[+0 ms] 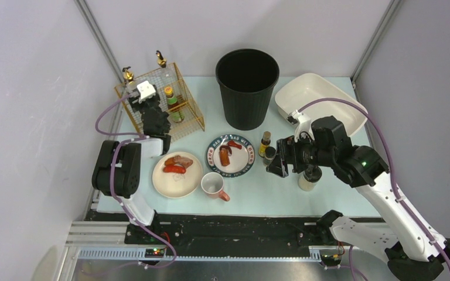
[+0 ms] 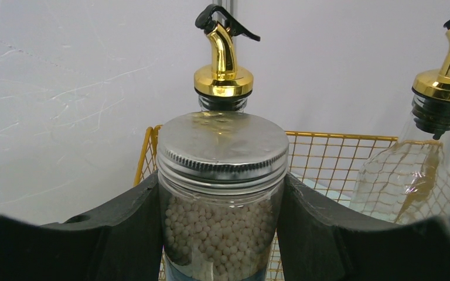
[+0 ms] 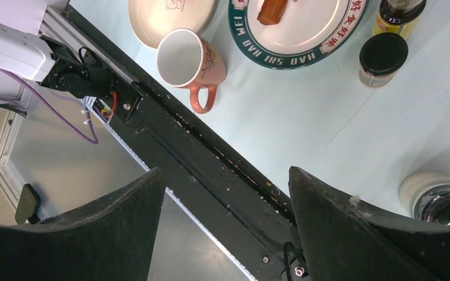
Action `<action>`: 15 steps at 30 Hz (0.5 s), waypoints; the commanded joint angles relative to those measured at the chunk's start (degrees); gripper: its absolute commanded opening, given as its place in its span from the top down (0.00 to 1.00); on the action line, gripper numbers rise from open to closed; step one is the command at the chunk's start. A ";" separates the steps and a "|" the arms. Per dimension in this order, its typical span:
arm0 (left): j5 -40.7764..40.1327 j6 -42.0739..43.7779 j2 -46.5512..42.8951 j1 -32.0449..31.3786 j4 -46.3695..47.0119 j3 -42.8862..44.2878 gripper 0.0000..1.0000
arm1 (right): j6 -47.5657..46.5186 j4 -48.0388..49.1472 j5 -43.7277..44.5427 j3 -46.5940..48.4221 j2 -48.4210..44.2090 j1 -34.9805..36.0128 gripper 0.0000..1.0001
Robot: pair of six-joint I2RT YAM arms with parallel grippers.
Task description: Clear the kitchen counter
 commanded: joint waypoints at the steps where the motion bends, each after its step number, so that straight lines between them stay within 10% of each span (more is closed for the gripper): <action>1: -1.31 -2.35 -0.09 0.65 5.48 -0.44 0.51 | -0.42 2.27 -1.15 -0.57 -0.28 -0.10 0.19; 15: -3.25 8.49 -2.10 -5.05 4.56 -2.83 0.24 | 0.36 2.12 -1.88 -1.62 -3.72 -0.11 0.18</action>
